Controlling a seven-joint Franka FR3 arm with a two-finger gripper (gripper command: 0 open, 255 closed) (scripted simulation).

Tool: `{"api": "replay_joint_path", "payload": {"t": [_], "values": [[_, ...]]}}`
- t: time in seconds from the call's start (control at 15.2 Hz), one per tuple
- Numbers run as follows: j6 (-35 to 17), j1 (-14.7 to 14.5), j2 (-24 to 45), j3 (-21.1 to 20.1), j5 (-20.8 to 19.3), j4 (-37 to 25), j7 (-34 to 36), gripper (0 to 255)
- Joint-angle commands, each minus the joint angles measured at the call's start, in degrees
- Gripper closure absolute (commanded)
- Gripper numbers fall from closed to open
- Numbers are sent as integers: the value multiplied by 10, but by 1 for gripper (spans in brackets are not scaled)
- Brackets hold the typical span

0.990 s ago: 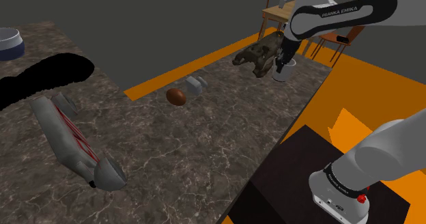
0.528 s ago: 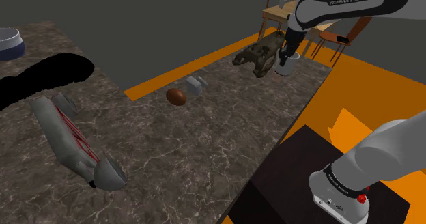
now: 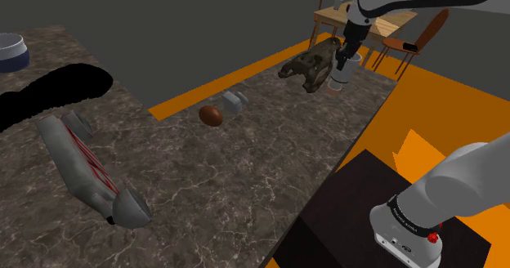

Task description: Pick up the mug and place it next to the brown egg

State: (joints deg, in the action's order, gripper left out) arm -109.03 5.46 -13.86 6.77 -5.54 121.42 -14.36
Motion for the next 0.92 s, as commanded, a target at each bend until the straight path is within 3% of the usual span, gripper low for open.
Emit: {"api": "replay_joint_path", "payload": {"t": [0.0, 0.86], "values": [[6, -9, 5, -13, 3, -9, 21, 255], [32, -82, 117, -111, 17, -137, 185, 255]]}}
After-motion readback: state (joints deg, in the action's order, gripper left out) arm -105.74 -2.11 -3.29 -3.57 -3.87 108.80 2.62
